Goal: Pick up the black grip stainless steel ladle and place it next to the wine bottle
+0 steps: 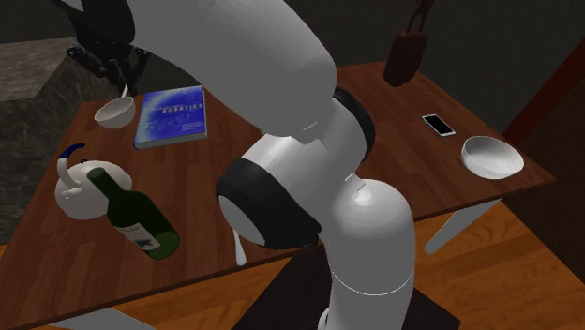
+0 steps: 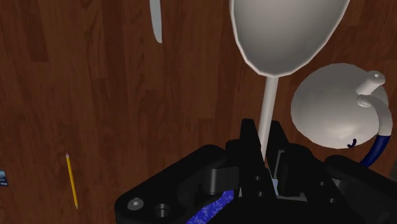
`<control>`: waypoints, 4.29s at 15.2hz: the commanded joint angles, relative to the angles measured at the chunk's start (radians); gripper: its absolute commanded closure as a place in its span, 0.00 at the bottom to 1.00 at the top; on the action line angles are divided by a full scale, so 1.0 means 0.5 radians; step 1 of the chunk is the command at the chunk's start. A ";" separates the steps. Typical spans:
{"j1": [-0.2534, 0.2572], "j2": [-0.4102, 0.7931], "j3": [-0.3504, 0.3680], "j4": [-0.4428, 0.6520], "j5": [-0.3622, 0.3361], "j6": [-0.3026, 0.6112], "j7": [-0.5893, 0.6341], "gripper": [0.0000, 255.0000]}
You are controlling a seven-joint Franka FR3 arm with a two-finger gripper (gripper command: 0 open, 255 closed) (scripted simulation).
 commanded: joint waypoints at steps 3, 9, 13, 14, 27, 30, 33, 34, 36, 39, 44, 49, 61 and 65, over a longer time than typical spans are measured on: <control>0.032 -0.114 0.006 -0.291 -0.024 0.182 0.007 1.00; 0.050 -0.242 0.010 -0.645 -0.046 0.409 -0.007 1.00; 0.057 -0.301 0.013 -0.838 -0.055 0.543 -0.015 1.00; 0.059 -0.314 0.014 -0.883 -0.056 0.575 -0.017 1.00; 0.070 -0.412 0.020 -1.365 -0.066 0.959 -0.044 1.00; 0.071 -0.421 0.021 -1.457 -0.066 1.042 -0.050 1.00; 0.073 -0.425 0.021 -1.543 -0.064 1.123 -0.057 1.00; 0.073 -0.425 0.022 -1.570 -0.064 1.150 -0.060 1.00; 0.074 -0.425 0.022 -1.623 -0.062 1.203 -0.065 1.00; 0.074 -0.421 0.023 -1.699 -0.059 1.283 -0.073 1.00; 0.075 -0.406 0.024 -1.815 -0.052 1.413 -0.087 1.00; 0.076 -0.380 0.026 -1.918 -0.043 1.541 -0.103 1.00; 0.076 -0.278 0.031 -2.119 -0.009 1.841 -0.147 1.00; 0.076 -0.232 0.033 -2.171 0.006 1.938 -0.164 1.00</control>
